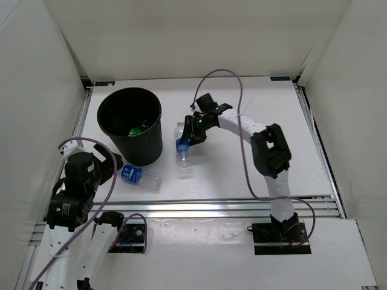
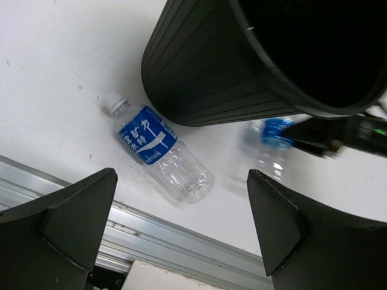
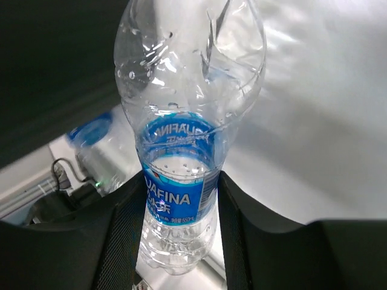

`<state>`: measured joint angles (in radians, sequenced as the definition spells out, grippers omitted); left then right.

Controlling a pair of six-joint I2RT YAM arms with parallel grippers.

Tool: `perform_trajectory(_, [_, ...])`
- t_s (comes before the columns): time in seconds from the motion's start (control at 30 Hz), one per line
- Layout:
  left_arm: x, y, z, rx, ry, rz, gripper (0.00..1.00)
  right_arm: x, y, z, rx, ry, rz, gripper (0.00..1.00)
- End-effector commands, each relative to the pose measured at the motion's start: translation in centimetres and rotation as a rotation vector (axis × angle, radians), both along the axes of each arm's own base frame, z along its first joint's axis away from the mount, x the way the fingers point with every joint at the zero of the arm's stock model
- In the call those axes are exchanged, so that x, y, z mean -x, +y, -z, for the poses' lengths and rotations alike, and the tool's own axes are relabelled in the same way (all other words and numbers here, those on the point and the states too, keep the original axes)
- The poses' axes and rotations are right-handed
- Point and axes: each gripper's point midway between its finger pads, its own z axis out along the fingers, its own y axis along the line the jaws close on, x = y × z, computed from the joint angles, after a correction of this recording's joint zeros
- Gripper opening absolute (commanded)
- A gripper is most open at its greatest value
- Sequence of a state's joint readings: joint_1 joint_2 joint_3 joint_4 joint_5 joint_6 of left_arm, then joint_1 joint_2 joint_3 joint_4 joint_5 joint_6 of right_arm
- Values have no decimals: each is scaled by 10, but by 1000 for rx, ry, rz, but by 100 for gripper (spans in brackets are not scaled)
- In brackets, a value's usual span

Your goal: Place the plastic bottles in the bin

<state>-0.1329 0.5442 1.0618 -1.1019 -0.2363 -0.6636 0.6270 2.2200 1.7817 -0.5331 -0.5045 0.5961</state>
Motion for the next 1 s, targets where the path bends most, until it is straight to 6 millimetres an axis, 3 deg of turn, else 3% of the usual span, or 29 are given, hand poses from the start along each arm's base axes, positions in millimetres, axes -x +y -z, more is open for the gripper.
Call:
perform_trajectory(0.0, [-7,1,19,89,-11,-91,100,-7,-28,-116,-87,-245,40,26])
perform_trajectory(0.03, [-11,-2,29,109,-10,-90,100,-8,-31,-142,-110,-311,45,26])
perform_trajectory(0.07, [-14,-6,35,155,-5,-102,100,-4,-35,-185,-154,-395,49,26])
perform_trajectory(0.1, [-16,-7,41,180,2,-120,100,-4,-38,-208,-169,-446,55,25])
perform_trajectory(0.13, [-18,-10,58,208,35,-134,100,-8,-37,-263,-236,-552,69,24])
perform_trajectory(0.2, [-22,-15,70,293,39,-177,100,-9,-36,-315,-293,-663,91,24])
perform_trajectory(0.23, [-21,-20,90,317,86,-180,100,-5,-34,-343,-339,-719,88,23])
perform_trajectory(0.27, [-24,-23,95,351,85,-188,100,-8,-27,-371,-394,-784,85,23])
perform_trajectory(0.3, [-25,-26,101,366,89,-183,100,-3,-15,-384,-440,-805,63,23])
perform_trajectory(0.37, [-22,-30,122,392,136,-187,100,-14,18,-389,-522,-824,22,25])
perform_trajectory(0.4, [-18,-33,128,421,163,-204,100,1,35,-420,-590,-910,-6,27])
perform_trajectory(0.43, [-17,-35,129,435,174,-206,100,-11,57,-415,-613,-963,-11,32])
perform_trajectory(0.47, [-16,-36,129,441,177,-199,100,-3,76,-417,-635,-1018,-41,36])
perform_trajectory(0.53, [-12,-38,134,423,224,-183,100,-22,97,-412,-651,-1074,29,40])
perform_trajectory(0.6, [-13,-38,129,401,248,-174,100,-25,115,-400,-618,-1131,35,35])
perform_trajectory(0.63, [-12,-38,129,398,261,-177,100,-28,125,-390,-609,-1151,28,39])
perform_trajectory(0.67, [-13,-41,128,401,271,-157,100,-24,134,-383,-597,-1163,9,55])
perform_trajectory(0.7, [-14,-44,128,411,277,-145,100,-26,134,-381,-575,-1195,-9,91])
perform_trajectory(0.73, [-16,-48,129,412,286,-123,100,-19,130,-390,-563,-1211,-4,100])
perform_trajectory(0.77, [-16,-54,129,433,292,-97,100,-12,124,-394,-523,-1214,1,100])
perform_trajectory(0.8, [-20,-56,132,442,288,-86,100,1,92,-440,-534,-1282,67,100])
perform_trajectory(0.87, [-24,-60,134,476,280,-95,100,12,61,-476,-528,-1379,148,100])
perform_trajectory(0.9, [-23,-60,143,483,293,-105,100,27,31,-504,-559,-1414,179,100])
perform_trajectory(0.97, [-32,-59,146,515,239,-134,100,25,13,-503,-529,-1407,172,100])
